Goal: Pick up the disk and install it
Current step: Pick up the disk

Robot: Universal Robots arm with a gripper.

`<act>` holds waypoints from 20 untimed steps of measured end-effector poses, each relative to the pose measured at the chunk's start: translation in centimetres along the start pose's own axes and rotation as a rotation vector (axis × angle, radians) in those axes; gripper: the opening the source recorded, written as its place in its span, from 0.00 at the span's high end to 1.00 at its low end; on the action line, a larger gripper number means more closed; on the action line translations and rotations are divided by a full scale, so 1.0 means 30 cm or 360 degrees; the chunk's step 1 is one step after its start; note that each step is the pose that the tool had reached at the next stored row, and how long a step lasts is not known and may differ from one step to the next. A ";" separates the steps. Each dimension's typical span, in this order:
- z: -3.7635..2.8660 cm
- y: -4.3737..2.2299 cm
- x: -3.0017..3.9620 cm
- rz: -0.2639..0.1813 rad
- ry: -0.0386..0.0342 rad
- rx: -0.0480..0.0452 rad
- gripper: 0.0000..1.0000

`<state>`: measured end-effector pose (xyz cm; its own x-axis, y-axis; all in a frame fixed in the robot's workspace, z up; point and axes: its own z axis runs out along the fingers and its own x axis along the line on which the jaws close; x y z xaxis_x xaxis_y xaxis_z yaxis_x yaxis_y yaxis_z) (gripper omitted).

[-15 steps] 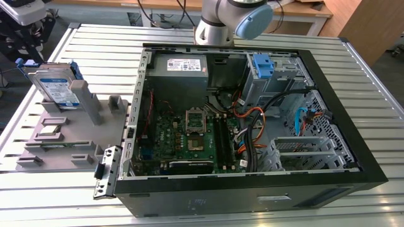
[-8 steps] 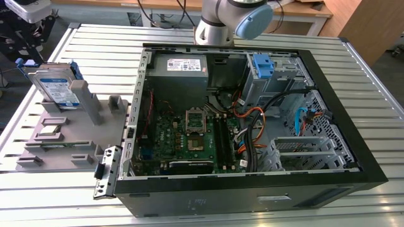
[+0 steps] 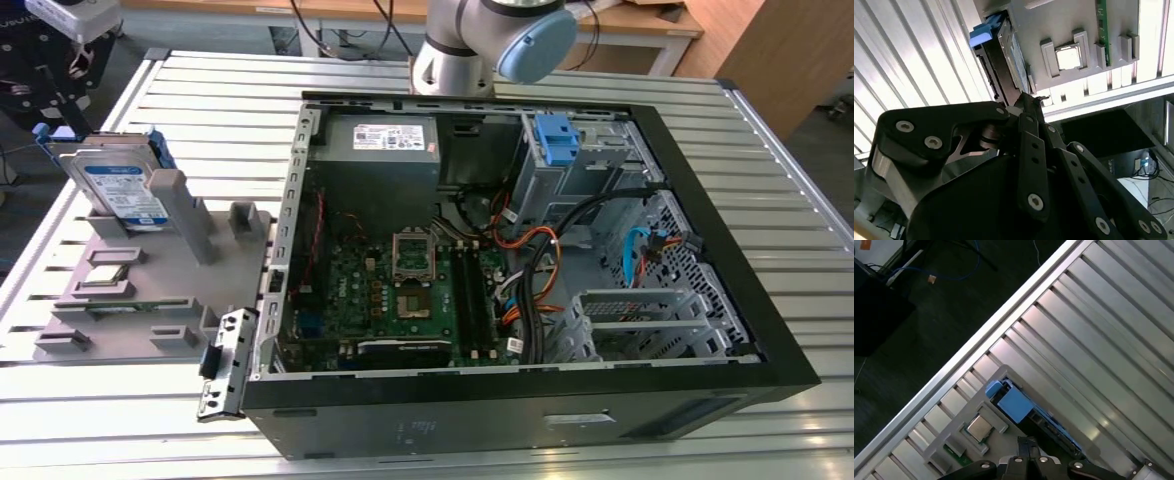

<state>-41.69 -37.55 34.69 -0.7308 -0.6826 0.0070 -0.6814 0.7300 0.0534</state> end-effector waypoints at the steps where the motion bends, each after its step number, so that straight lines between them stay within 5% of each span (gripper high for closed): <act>1: 0.000 0.000 0.000 -0.0029 0.0002 0.0000 0.89; 20: 0.006 0.000 0.000 -0.0579 0.0031 0.0004 0.89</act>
<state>-41.69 -37.55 34.51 -0.4398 -0.8980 0.0070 -0.8966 0.4396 0.0534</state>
